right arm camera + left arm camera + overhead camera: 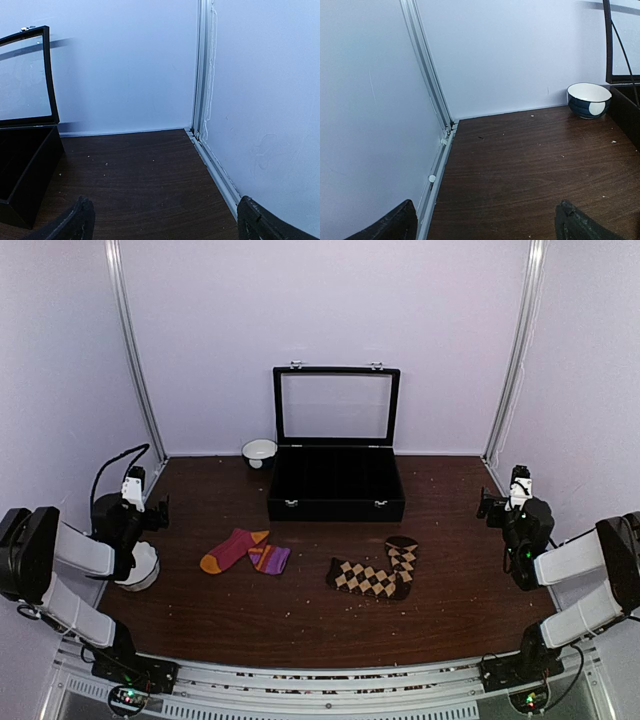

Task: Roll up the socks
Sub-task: Pick up the sock from the center of the board, then place the sock at the center of the board.

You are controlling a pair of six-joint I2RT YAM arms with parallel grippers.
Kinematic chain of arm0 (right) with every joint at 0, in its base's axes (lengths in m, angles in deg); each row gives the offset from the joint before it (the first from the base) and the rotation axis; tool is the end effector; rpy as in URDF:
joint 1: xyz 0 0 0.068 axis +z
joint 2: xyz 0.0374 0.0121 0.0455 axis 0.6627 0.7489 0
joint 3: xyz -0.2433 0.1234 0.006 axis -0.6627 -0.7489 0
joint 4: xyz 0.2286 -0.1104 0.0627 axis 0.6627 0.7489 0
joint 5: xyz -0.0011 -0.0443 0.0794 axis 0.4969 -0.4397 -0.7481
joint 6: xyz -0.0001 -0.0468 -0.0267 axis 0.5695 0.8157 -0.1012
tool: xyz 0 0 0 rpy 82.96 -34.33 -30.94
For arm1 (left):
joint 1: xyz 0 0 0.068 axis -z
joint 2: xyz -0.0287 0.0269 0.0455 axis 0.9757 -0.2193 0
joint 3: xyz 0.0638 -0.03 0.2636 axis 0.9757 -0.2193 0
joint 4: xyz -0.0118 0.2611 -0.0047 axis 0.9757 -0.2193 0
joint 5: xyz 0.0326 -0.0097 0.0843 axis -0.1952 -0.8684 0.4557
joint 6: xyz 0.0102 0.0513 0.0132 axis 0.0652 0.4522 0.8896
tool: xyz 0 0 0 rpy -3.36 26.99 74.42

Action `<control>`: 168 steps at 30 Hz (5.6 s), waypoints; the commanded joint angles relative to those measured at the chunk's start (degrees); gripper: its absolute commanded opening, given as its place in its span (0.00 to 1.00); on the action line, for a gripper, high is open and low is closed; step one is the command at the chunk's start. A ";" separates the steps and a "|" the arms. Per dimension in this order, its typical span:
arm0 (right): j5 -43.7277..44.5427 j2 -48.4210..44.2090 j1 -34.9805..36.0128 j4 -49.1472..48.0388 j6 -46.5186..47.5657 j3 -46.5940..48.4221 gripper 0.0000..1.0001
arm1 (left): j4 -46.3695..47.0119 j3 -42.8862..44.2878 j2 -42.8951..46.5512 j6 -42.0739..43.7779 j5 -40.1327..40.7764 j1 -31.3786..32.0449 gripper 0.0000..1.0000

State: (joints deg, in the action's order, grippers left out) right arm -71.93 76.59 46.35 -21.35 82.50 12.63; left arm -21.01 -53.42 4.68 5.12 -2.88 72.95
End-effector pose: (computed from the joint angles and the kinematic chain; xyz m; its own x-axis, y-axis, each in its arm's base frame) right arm 0.2369 0.0143 0.1776 -0.0169 0.0123 -0.9998 0.0778 0.9969 0.0110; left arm 0.2541 0.0189 0.1692 -0.1217 0.0348 -0.9920 -0.0565 0.9975 0.0419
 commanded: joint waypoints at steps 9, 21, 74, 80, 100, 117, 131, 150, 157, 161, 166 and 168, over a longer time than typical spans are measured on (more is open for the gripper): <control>0.98 0.00 -0.19 0.02 -0.45 -0.18 1.00 | 1.05 0.97 0.82 -0.55 0.17 0.23 0.98; 15.62 -21.29 -0.49 61.24 -21.34 23.35 1.00 | -75.47 36.48 14.13 11.55 -13.64 0.22 0.98; 10.98 33.85 58.23 86.05 -46.31 62.11 0.56 | -104.96 37.27 4.71 24.41 -13.33 31.17 0.98; 10.39 42.18 58.69 92.51 -48.27 71.28 0.47 | -106.03 37.22 6.60 24.60 -13.36 28.24 0.98; 12.64 44.57 58.75 93.07 -50.58 69.03 0.24 | -110.06 40.00 8.42 27.05 -15.90 23.28 0.98; 13.27 20.41 57.01 92.90 -35.48 59.54 0.00 | -110.85 40.51 8.43 27.02 -16.62 23.28 0.98; 10.46 0.34 49.72 101.48 -26.03 62.69 0.00 | -111.42 42.00 8.17 27.35 -16.17 23.28 0.98; 12.50 10.12 49.06 109.45 -8.50 76.59 0.00 | -112.51 43.40 8.78 27.04 -16.23 22.58 0.98; 9.14 25.93 66.16 104.81 -5.27 76.07 0.00 | -113.55 43.81 8.19 28.43 -16.53 21.08 0.98; 5.84 34.10 72.55 104.11 -6.33 77.14 0.00 | -113.44 43.05 7.88 29.12 -16.23 21.05 0.98; 0.94 35.83 76.41 99.32 -9.53 72.24 0.00 | -113.31 43.99 5.80 29.10 -16.89 21.07 0.98; -0.82 34.95 76.84 97.87 -11.10 69.70 0.06 | -113.31 45.29 4.79 28.97 -17.89 21.15 0.98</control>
State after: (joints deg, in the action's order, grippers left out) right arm -68.98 114.16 122.93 80.48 74.65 85.28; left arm -134.07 -10.71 11.28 33.23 -18.81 94.41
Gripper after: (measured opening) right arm 0.018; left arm 0.981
